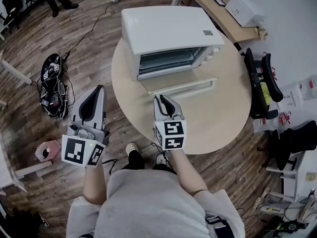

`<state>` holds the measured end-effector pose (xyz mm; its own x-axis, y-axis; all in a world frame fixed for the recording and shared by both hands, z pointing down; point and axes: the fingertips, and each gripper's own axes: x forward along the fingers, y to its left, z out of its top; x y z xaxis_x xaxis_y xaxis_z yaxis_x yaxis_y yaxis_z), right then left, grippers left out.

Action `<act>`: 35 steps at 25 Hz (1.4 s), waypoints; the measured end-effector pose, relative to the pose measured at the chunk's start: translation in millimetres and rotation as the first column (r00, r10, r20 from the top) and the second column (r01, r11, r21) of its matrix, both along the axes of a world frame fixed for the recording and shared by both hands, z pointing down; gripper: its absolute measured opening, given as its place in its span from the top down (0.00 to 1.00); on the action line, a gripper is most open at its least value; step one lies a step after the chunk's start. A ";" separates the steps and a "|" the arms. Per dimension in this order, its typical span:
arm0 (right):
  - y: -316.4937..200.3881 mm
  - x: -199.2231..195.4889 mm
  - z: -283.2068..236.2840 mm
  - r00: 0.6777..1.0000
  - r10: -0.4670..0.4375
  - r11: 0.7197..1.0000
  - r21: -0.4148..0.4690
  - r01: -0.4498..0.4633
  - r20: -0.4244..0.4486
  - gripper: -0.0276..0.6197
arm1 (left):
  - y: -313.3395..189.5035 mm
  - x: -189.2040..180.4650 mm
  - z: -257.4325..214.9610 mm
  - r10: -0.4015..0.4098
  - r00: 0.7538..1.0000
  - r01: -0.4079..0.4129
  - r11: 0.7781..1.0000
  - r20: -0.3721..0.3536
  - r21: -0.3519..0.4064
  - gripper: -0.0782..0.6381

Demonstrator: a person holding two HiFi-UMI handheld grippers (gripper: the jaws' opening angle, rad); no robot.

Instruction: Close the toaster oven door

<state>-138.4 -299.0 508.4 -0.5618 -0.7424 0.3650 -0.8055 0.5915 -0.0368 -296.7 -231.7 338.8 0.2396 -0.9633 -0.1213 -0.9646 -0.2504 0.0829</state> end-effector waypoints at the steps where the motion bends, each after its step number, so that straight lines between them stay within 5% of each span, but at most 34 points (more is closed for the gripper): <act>1: -3.3 -2.0 -3.9 1.000 -0.002 1.000 0.007 0.002 0.000 0.84 | 1.1 -1.8 -0.2 -0.005 1.000 0.005 1.000 -0.001 0.001 0.88; 14: -50.8 -32.1 -48.7 1.000 -0.021 0.996 0.092 0.023 -0.020 0.85 | 19.1 -28.5 -6.7 -0.071 0.997 0.071 0.997 -0.009 0.019 0.88; 35: -101.1 -62.8 -71.7 0.999 -0.008 0.995 0.103 0.012 -0.036 0.85 | 33.3 -66.5 -15.3 -0.151 0.988 0.152 0.988 -0.014 0.038 0.88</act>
<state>-201.2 -400.0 436.7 -0.5571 -0.7717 0.3068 -0.7994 0.5984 0.0535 -363.2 -198.4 323.4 0.0899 -0.9828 -0.1612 -0.9907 -0.1048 0.0869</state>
